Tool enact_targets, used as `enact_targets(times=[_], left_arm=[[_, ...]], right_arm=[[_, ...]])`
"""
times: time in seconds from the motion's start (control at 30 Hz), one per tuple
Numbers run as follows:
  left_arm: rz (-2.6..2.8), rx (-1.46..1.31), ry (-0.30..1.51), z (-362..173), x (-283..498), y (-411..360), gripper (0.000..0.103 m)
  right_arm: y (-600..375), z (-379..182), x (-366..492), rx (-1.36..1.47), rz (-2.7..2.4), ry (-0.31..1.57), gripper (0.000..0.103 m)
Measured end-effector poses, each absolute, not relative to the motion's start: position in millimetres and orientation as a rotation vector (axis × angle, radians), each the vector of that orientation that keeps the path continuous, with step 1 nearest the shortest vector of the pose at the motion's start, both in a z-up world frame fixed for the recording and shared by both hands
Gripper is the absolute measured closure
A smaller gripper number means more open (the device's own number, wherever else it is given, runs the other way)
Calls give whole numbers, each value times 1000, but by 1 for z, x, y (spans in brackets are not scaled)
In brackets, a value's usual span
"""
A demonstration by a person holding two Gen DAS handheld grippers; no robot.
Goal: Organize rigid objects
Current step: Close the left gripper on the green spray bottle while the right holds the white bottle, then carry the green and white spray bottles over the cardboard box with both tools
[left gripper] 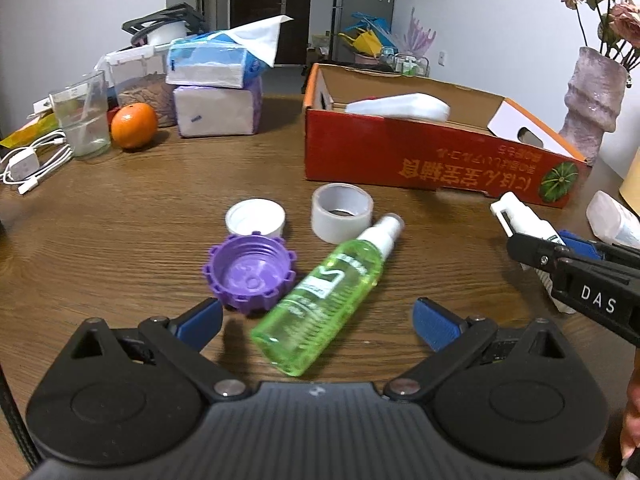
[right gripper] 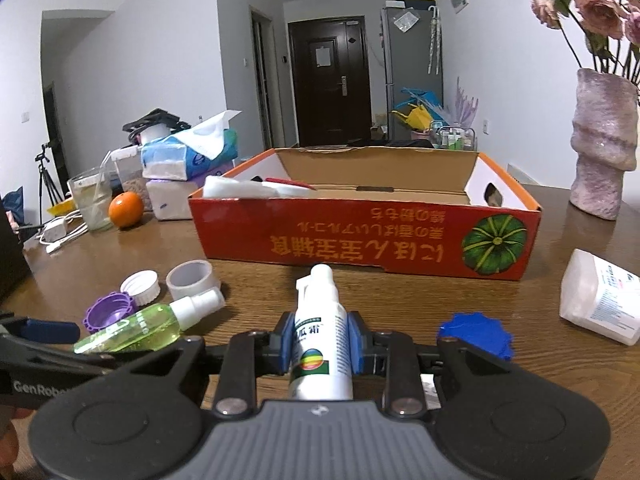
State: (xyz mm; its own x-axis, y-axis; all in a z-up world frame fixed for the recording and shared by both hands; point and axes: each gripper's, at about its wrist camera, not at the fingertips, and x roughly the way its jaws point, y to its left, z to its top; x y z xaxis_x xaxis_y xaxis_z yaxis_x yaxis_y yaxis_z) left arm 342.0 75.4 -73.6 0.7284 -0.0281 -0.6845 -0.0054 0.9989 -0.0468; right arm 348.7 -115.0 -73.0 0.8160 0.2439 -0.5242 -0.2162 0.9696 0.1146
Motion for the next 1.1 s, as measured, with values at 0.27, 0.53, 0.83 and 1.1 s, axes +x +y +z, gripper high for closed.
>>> enact_targets(times=[0.27,0.53,0.83,1.1], left_arm=[[-6,-35,759,-78,348,59,4],[-17,-16,754,-80,354,42,28],[-22,-6,736,-78,348,33,71],[-28,2,746,-75,343,28,71]], right_arm=[[-132,-73,347,70,229,560,76],[-148,-72,347,80,221,558,76],[-156,-72,348,87,222,560,76],[-155,-70,345,87,236,553,76]])
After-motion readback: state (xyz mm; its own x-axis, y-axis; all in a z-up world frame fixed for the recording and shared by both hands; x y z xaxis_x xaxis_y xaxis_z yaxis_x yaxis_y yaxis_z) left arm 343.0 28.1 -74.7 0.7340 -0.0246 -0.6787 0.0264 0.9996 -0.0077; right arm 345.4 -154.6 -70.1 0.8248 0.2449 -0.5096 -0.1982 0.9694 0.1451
